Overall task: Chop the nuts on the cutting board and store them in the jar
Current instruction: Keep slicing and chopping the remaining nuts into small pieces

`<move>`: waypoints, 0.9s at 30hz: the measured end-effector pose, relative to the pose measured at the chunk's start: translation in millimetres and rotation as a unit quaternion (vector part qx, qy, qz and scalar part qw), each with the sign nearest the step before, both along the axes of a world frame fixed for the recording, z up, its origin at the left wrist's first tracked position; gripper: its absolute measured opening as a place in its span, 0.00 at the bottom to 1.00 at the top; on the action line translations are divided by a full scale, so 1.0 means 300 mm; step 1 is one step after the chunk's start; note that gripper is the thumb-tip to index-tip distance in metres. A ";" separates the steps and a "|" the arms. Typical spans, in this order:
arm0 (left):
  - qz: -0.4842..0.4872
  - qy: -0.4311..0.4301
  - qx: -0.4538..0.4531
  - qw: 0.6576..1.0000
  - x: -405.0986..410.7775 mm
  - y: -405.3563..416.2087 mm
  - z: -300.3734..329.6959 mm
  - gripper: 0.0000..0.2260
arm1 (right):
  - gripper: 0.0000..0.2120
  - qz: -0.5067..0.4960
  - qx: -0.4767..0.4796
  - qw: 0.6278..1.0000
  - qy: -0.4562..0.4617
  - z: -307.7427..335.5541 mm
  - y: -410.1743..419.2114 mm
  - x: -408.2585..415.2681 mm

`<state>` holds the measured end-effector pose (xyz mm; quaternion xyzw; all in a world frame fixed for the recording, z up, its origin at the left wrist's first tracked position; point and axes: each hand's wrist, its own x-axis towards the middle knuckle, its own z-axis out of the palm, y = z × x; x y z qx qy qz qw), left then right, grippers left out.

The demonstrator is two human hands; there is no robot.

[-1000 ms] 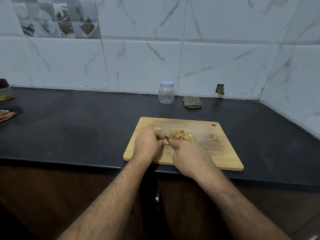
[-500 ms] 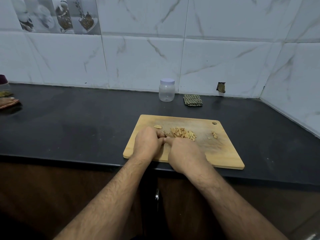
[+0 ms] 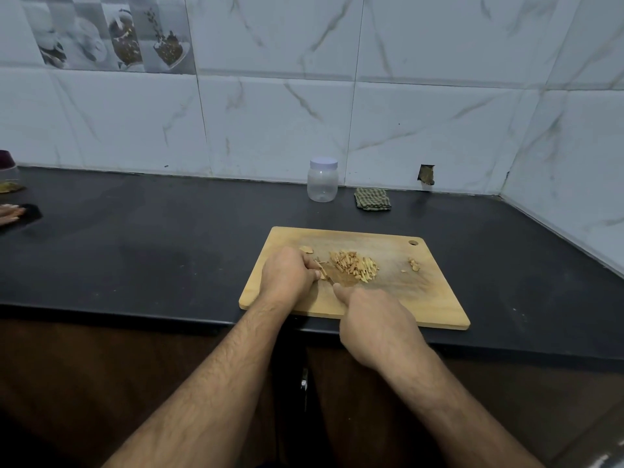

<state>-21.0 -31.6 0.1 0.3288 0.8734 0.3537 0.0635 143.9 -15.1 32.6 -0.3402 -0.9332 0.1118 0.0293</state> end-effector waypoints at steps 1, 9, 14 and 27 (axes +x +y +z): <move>0.001 -0.005 -0.003 1.000 -0.001 -0.001 0.004 0.02 | 0.33 0.000 -0.003 1.000 0.002 -0.001 0.000 0.006; 0.010 -0.025 0.017 0.999 0.001 -0.006 0.008 0.07 | 0.32 -0.010 0.000 0.999 0.042 0.010 0.025 -0.024; 0.004 -0.014 0.022 1.000 0.002 -0.008 0.007 0.10 | 0.32 -0.001 -0.021 0.998 0.058 0.016 0.028 -0.056; -0.003 -0.009 0.028 1.000 -0.002 -0.005 0.003 0.05 | 0.32 0.000 -0.013 1.000 0.023 0.026 0.028 -0.103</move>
